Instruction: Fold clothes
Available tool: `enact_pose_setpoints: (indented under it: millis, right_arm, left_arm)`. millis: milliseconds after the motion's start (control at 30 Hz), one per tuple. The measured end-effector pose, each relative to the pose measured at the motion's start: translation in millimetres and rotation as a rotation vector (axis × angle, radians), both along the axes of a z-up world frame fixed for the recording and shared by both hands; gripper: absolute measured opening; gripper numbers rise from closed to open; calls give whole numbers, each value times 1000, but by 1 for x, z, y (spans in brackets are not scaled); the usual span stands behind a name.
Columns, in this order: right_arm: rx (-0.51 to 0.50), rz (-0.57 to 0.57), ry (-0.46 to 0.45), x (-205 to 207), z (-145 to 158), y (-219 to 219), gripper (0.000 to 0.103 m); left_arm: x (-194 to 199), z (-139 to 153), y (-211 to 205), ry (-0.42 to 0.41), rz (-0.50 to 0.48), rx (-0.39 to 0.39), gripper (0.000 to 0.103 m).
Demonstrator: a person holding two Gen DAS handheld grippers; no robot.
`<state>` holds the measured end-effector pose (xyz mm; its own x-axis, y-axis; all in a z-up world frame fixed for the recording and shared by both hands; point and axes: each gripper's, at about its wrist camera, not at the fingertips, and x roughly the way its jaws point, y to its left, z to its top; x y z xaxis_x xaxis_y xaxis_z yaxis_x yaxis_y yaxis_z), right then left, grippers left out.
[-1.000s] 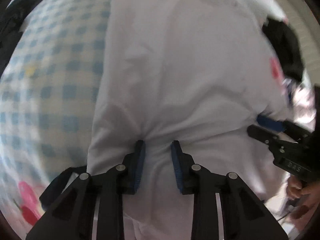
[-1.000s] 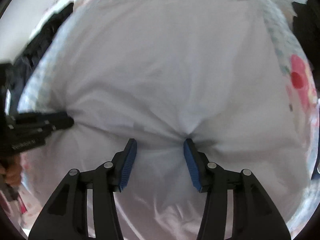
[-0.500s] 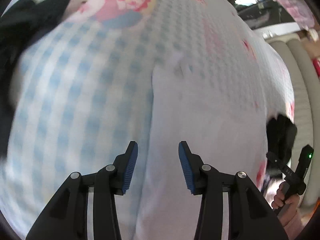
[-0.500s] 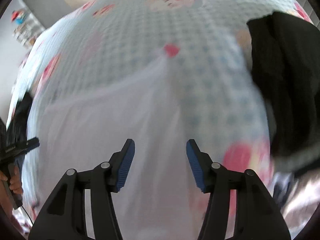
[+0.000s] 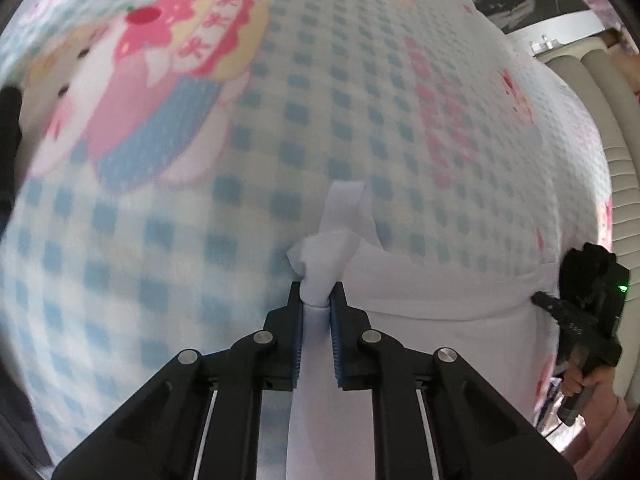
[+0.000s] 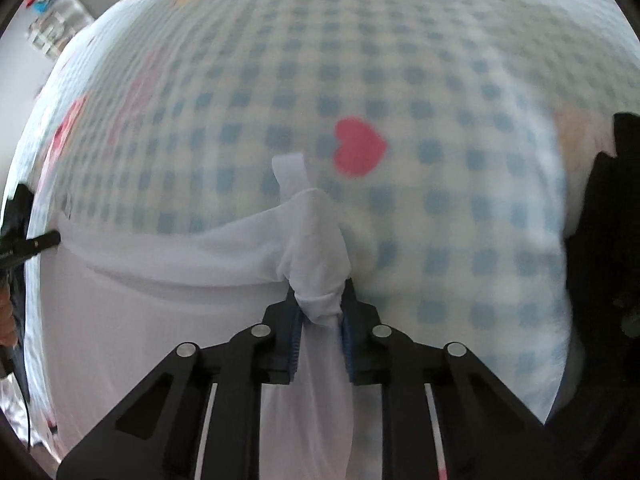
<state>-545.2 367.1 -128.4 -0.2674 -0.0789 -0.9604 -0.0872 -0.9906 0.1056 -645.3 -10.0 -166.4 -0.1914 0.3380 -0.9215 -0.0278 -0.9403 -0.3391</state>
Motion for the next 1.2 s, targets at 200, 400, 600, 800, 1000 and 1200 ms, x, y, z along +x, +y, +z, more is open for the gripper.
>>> enact_pose_setpoints:
  millis: [200, 400, 600, 800, 1000, 1200]
  right_arm:
    - [36, -30, 38, 7, 6, -11, 31]
    - [85, -98, 180, 78, 78, -17, 40]
    - [6, 44, 152, 184, 95, -70, 41]
    - [-10, 145, -9, 278, 48, -144, 41]
    - [105, 60, -95, 338, 24, -105, 39]
    - [33, 24, -33, 369, 57, -98, 41]
  left_arm:
    - [-3, 5, 2, -15, -17, -50, 31]
    - [93, 69, 17, 172, -59, -74, 40]
    - [247, 79, 84, 118, -256, -74, 40]
    - [325, 55, 93, 37, -248, -94, 40]
    - [397, 56, 25, -98, -195, -206, 39]
    - [403, 96, 31, 16, -164, -47, 41]
